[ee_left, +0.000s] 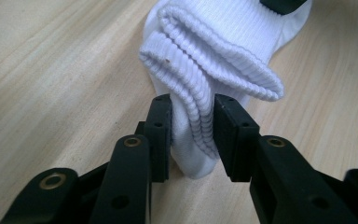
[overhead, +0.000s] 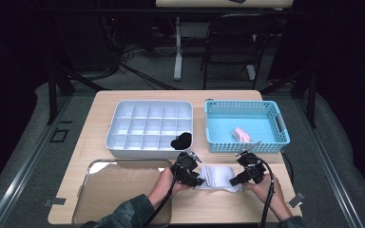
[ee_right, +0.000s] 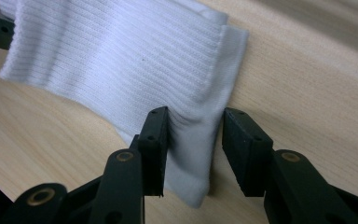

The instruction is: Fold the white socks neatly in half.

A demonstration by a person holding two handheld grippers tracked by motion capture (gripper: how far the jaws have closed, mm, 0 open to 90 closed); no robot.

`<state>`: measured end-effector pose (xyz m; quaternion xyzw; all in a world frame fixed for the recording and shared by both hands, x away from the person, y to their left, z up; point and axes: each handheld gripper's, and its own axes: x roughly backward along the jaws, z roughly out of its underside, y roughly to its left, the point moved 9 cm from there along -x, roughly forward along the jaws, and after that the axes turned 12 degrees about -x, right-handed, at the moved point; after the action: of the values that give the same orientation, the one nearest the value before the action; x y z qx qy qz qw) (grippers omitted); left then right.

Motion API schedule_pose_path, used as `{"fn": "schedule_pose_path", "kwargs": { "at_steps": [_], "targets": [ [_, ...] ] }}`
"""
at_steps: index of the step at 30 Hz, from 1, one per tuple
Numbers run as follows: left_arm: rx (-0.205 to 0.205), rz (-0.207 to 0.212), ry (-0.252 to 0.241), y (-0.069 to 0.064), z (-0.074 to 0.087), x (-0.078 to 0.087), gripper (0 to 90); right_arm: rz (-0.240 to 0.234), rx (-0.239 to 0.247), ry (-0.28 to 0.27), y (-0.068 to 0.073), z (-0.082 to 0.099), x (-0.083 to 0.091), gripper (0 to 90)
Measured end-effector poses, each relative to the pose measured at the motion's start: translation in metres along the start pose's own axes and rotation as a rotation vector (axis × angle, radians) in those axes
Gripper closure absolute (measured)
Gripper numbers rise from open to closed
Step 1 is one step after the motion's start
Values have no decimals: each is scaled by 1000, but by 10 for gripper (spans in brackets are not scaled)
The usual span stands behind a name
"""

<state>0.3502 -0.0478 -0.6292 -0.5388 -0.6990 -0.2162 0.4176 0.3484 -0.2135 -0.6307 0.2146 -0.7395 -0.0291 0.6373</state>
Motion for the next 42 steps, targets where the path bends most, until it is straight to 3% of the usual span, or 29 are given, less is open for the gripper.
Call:
{"fn": "schedule_pose_path", "kwargs": {
  "at_steps": [1, 4, 5, 7, 9, 12, 14, 15, 18, 19, 20, 21, 22, 23, 31, 42],
  "targets": [
    [-4, -3, 5, 0, 1, 0, 691, 14, -5, -26, 0, -1, -2, 611],
    [-5, 1, -3, 0, 1, -1, 705, 7, 7, -22, 0, 0, -2, 639],
    [-4, 4, -5, 1, 0, -2, 708, 17, 31, 0, -3, 0, 0, 660],
    [-1, 6, -7, 1, 0, -2, 715, -23, 14, 3, 0, 0, -1, 697],
    [-9, 6, -3, 1, 0, -2, 718, -19, 36, 20, -3, 0, -1, 738],
    [-13, 0, -4, 1, 0, -2, 726, -37, 13, -6, 1, -1, -1, 802],
    [-16, -2, -7, 0, 0, -2, 734, -7, 34, 0, 1, 0, 1, 816],
    [-15, -2, -10, 0, -1, -2, 737, -11, 18, -23, 3, -1, 0, 818],
    [-3, 5, -23, 0, -1, -3, 741, -7, 51, 13, 2, 0, 5, 820],
    [-2, 6, -25, 1, -1, -3, 742, -43, -17, -68, 8, -3, 0, 821],
    [-3, 6, -27, 1, -2, -4, 742, 0, 53, 7, 1, 0, 7, 821],
    [-5, 4, -27, 1, -2, -4, 743, -38, -20, -77, 8, -4, 3, 821],
    [-2, 4, -30, 1, -3, -4, 743, -20, 34, -24, 3, -2, 8, 822],
    [-3, 2, -30, 2, -3, -5, 744, -23, 32, -26, 3, -3, 11, 822],
    [8, -8, -46, 4, -6, -6, 753, -75, 26, -111, 17, -9, 25, 826],
    [22, -3, -61, 6, -7, -8, 754, -103, 156, -207, 54, -17, 35, 827]
  ]
}}
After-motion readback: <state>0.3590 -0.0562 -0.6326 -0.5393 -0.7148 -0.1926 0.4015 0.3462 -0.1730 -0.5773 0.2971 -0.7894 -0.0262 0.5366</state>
